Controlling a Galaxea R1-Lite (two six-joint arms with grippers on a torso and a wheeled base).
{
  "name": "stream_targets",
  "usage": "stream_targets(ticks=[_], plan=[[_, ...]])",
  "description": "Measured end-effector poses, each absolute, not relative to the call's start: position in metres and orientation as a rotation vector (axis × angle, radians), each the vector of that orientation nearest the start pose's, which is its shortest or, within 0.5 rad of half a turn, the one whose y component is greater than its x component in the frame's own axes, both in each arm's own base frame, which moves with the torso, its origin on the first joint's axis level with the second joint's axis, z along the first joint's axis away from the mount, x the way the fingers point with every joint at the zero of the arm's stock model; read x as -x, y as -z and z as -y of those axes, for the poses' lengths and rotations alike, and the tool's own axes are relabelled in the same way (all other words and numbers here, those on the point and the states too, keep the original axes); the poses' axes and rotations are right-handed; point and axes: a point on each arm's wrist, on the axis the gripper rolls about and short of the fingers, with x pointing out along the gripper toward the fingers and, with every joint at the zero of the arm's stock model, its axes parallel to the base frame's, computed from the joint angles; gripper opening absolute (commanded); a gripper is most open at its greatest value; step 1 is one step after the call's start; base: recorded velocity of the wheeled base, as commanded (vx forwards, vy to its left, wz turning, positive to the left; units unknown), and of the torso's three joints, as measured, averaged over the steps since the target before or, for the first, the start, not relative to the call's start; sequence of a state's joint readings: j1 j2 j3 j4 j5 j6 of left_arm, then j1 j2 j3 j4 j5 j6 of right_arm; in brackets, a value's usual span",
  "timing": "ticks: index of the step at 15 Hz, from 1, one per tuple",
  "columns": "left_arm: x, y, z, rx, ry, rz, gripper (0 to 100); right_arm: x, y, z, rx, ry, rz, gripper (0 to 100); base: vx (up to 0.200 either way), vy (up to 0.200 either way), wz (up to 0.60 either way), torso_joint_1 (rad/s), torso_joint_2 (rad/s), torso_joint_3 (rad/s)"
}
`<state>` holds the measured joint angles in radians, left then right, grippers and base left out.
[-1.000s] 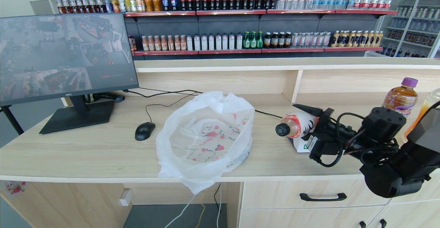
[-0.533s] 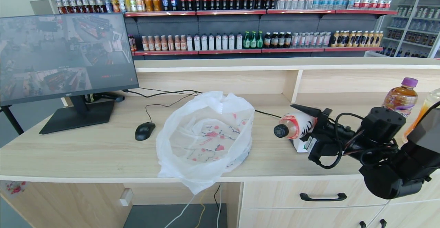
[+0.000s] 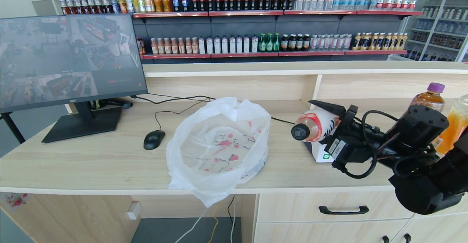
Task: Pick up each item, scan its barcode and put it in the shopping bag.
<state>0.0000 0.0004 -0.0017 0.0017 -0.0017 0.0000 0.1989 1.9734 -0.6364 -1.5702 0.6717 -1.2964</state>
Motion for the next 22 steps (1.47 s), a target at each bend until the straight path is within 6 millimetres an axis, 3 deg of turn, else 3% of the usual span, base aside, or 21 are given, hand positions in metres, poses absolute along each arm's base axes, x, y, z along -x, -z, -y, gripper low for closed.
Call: stream_targets(ticks=[5,12,16,19,22], plan=[[0.023,-0.076,0.0,-0.001,0.002,0.0,100,-0.291,-0.173,-0.111,1.11,-0.678,0.857,0,0.0,0.0,0.0,0.0,0.0,0.0],[0.023,-0.076,0.0,-0.002,0.002,0.0,100,-0.259,-0.21,-0.112,0.832,-0.541,0.754,0,0.0,0.0,0.0,0.0,0.0,0.0],[0.023,-0.076,0.0,-0.002,0.002,0.0,100,-0.245,-0.222,-0.116,0.545,-0.407,0.636,0,0.0,0.0,0.0,0.0,0.0,0.0],[0.023,-0.076,0.0,-0.002,0.002,0.0,100,-0.238,-0.229,-0.116,0.174,-0.372,0.546,0,0.0,0.0,0.0,0.0,0.0,0.0],[0.023,-0.076,0.0,-0.002,0.002,0.0,100,-0.239,-0.216,-0.11,0.008,-0.301,0.441,0,0.0,0.0,0.0,0.0,0.0,0.0]])
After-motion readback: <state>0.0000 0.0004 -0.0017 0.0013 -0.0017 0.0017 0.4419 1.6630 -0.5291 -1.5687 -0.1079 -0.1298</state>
